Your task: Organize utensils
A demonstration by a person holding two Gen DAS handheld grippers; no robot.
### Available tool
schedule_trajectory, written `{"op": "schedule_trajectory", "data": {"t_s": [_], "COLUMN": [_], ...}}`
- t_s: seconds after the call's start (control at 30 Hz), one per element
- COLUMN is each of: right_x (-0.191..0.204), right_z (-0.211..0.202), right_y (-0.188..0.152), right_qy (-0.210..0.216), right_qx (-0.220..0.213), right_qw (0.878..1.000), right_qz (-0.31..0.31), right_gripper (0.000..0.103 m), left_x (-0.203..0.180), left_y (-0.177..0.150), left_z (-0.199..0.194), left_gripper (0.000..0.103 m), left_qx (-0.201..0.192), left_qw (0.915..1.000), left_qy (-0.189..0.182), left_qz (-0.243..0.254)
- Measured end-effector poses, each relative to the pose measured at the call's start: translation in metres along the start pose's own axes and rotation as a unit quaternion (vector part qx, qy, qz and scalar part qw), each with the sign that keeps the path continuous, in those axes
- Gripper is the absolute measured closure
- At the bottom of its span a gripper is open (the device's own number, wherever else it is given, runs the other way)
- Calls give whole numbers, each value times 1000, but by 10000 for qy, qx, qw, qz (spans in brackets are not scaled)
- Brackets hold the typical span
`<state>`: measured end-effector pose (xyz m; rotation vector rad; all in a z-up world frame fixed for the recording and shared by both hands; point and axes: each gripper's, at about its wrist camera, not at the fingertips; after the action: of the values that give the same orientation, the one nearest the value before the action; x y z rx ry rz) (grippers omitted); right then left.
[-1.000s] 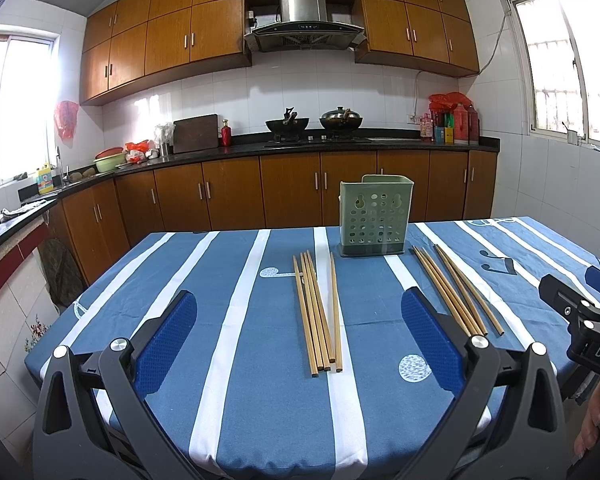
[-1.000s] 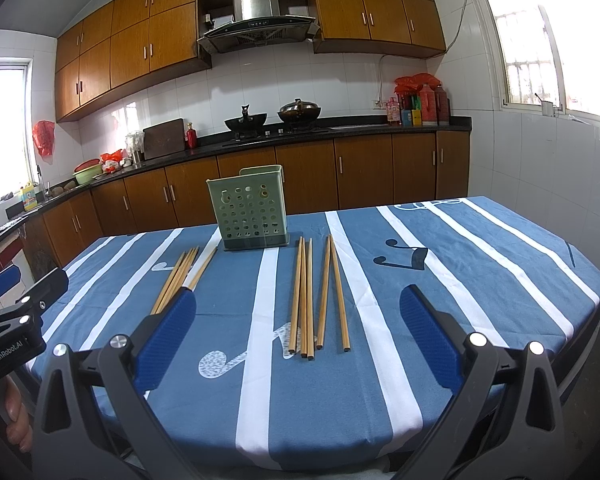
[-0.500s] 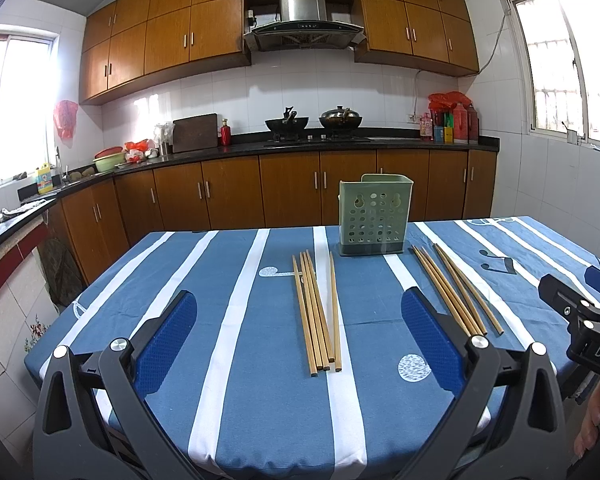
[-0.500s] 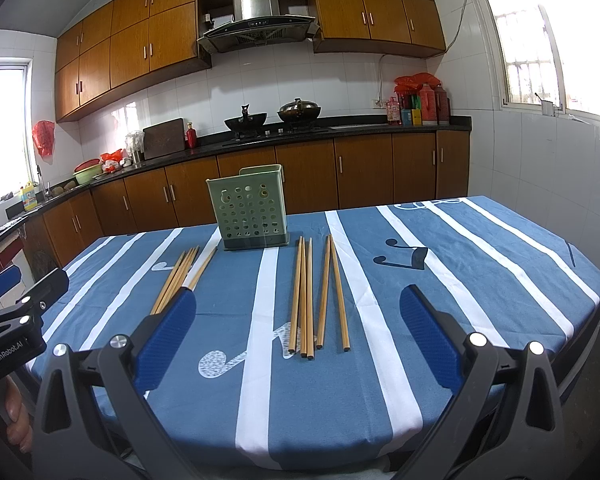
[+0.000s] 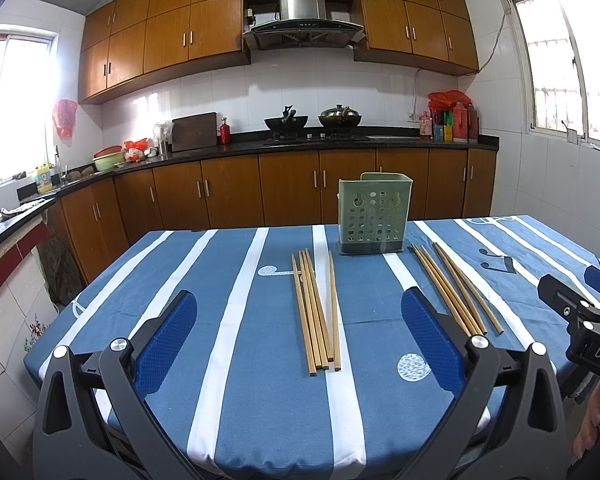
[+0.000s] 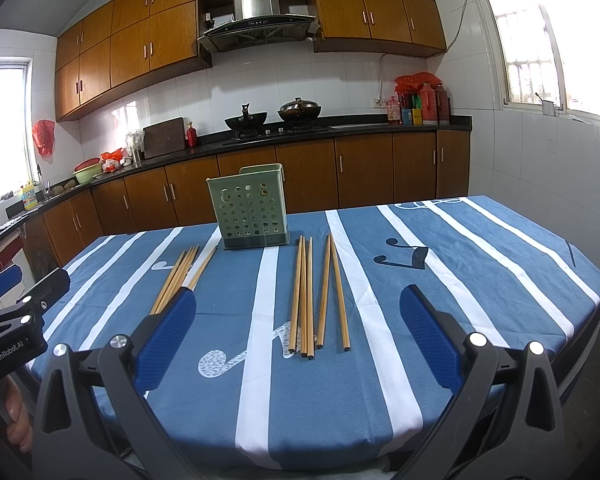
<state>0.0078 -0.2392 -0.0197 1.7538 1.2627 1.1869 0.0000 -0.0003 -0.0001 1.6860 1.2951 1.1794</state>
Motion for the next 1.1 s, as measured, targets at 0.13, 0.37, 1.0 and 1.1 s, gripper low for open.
{"op": "schedule_trajectory", "data": {"t_s": [0.13,0.37,1.0,1.1], "right_x": [0,0,-4,-13], "right_z": [0,1,10,25], "right_y": [0,0,-2,-4], "right_qy": [0,-1,-129,-261], "right_qx": [1,3,238,436], "right_qw": [10000,10000,9996,9984], "right_qz": [1,2,120,240], "right_gripper": [4,4,4,4], "left_x": [0,0,-3,3], "left_y": [0,0,0,-6], "left_z": [0,0,15,21], "left_gripper": [2,2,2,2], "left_qx": [2,6,301,548], "left_qw": [10000,10000,9995,9983], "left_qy": [0,-1,75,90], "left_qz": [-1,-1,-108,-168]}}
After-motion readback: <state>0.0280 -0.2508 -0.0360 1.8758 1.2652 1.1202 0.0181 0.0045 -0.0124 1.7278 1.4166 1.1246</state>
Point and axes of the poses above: each gripper's, at about its wrist camera, not at the fingertips, and z roughly the way its jaws point, x to its left, y to its top, and after that the axes turned 11 degrees about z, right-handed
